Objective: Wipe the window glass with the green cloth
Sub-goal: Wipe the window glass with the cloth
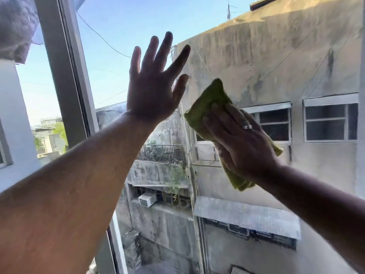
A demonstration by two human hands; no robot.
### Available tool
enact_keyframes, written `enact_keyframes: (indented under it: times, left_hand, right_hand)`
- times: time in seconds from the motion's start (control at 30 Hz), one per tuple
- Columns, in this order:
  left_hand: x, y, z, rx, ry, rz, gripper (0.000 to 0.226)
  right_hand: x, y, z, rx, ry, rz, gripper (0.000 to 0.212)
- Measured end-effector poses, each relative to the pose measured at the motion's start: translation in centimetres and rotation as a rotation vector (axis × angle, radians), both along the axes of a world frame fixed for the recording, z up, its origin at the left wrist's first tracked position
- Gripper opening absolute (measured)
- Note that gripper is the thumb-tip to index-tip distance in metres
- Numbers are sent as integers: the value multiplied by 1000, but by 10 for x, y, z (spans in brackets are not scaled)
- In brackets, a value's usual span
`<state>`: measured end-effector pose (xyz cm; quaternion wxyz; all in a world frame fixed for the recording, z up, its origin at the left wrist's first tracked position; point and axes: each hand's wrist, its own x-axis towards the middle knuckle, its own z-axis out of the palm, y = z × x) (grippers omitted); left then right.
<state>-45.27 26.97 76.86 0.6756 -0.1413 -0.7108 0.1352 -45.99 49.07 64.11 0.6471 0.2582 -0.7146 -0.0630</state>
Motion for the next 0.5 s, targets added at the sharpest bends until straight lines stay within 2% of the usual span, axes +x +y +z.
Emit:
enact_keyframes:
  times: [0.03,0.07,0.17,0.2,0.23,0.27,0.4,0.5]
  left_hand:
    - [0,1,-1,-1,1,0,56]
    - [0,1,-1,-2,-3,1,56]
    - [3,-1,0,-2,-23,2,55]
    - [4,-1,0,-2,-26,1,56]
    - [4,-1,0,-2,-26,2,56]
    - [4,0,-1,-2,-22,3,55]
    - [-1,1,-4,10,4,13,54]
    - [-1,0,-2,-5,11,3,53]
  right_hand:
    - [1,-12,-18,-73,-17,12,67]
    - [3,-25,-39,-42,-32,30,70]
    - [5,-27,-74,415,-49,32,73]
    - [3,-7,-69,524,-47,8,71]
    - [0,17,-56,532,-59,-11,67]
    - [-5,44,-41,431,-67,-20,63]
    - [-12,142,40,-256,-74,-204,63]
    - [-5,107,61,-560,-100,-240,64]
